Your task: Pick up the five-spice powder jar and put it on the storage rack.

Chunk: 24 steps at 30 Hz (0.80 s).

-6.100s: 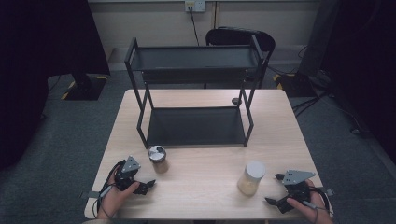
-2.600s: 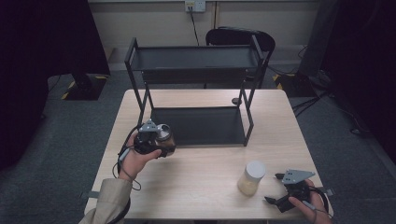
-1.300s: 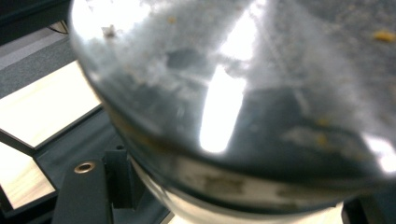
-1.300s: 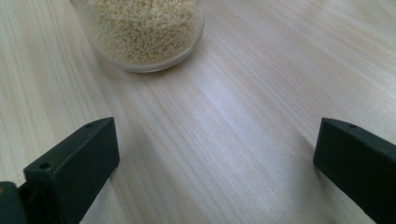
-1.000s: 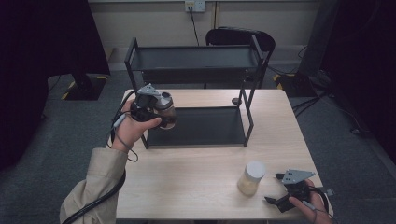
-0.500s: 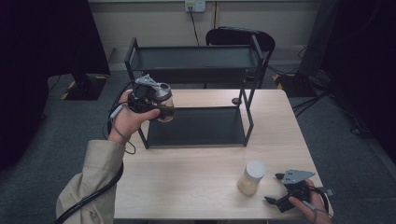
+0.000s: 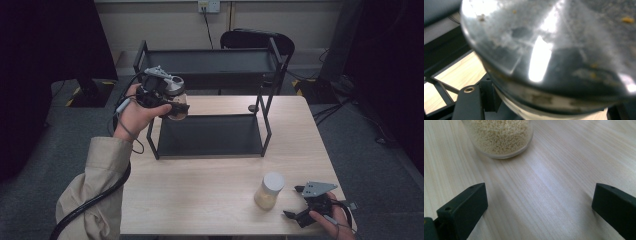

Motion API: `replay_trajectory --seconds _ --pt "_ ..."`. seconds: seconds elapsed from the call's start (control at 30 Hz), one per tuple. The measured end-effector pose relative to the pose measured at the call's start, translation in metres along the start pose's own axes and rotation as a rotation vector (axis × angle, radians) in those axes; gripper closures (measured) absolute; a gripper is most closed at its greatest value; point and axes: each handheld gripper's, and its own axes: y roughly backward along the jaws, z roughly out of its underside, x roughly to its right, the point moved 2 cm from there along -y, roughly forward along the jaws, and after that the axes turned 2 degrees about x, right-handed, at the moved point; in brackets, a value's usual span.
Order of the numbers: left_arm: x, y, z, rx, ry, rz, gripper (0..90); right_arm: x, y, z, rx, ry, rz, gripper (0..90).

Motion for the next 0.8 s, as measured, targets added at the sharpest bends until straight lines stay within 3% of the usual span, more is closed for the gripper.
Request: replay_trajectory --seconds 0.3,0.8 --pt "0.002 0.013 -0.019 0.023 0.001 -0.005 30.3 0.000 0.000 0.000 0.001 0.000 0.000 0.0" --pt "-0.007 0.023 -0.047 0.012 0.006 -0.035 30.3 0.000 0.000 0.000 0.001 0.000 0.000 0.0"
